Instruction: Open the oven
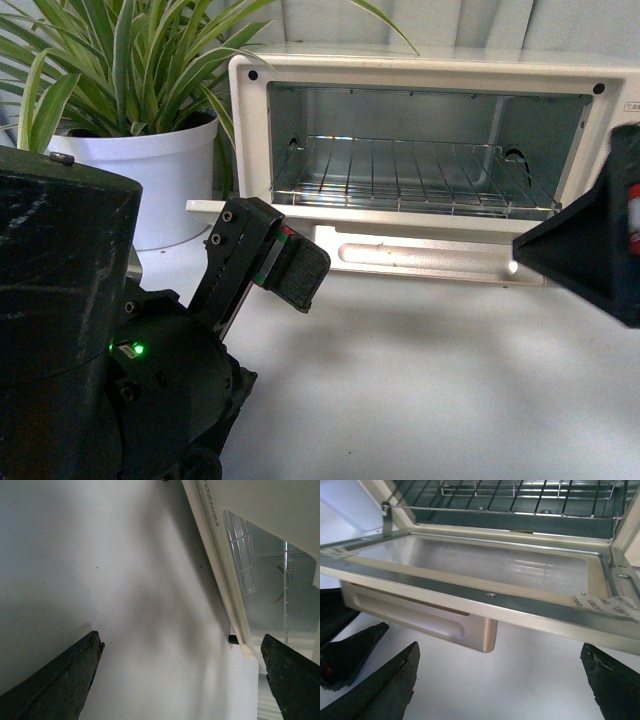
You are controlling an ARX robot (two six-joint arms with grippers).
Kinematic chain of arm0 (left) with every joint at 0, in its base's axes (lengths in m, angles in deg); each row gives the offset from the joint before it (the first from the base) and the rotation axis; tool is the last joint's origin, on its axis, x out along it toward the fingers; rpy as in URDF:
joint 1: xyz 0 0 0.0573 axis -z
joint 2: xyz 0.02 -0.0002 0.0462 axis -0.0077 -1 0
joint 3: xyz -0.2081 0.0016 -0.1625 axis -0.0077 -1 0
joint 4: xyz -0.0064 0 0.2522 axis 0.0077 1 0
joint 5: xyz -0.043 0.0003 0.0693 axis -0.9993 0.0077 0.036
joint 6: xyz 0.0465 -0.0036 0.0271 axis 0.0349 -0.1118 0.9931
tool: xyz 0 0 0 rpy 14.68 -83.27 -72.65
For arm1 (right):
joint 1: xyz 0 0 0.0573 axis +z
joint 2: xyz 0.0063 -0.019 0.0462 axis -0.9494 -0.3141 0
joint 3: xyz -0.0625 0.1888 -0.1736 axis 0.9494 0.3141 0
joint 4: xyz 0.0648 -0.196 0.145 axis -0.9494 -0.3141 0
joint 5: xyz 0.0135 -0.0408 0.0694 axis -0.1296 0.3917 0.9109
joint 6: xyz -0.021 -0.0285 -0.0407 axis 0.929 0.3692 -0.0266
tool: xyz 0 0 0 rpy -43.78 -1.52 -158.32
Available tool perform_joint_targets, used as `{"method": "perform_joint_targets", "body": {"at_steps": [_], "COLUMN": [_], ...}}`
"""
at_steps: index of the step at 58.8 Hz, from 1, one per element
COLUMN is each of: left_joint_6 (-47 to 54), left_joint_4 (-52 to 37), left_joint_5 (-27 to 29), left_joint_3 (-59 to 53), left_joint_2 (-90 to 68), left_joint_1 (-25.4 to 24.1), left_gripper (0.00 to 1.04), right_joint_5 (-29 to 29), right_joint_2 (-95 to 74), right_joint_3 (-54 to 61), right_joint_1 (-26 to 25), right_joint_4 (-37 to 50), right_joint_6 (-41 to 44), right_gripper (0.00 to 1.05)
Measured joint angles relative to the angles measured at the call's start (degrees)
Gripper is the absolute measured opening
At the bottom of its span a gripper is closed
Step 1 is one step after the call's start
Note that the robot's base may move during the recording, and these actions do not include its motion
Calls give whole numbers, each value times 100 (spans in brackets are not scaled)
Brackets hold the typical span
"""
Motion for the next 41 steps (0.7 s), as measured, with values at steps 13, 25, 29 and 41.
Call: {"method": "perform_joint_targets", "body": {"at_steps": [13, 25, 29, 41], "left_joint_6": [267, 933, 1276, 2284], "left_joint_4": [70, 203, 234, 350], "left_joint_5": [133, 426, 501, 852], "left_joint_3": [-39, -55, -55, -61], "left_joint_2": [55, 81, 81, 68], "left_joint_1": [0, 44, 68, 131], "left_gripper": [98, 98, 98, 98], "right_joint_5": [177, 339, 363, 428], "right_joint_2": [935, 1327, 1349, 1405], "right_joint_3": [304, 549, 597, 686], "right_joint_1": [-348, -761, -839, -953], "right_joint_4": [-92, -136, -136, -133], "right_joint_6": [2, 11, 20, 59], "right_gripper": [95, 95, 95, 95]}}
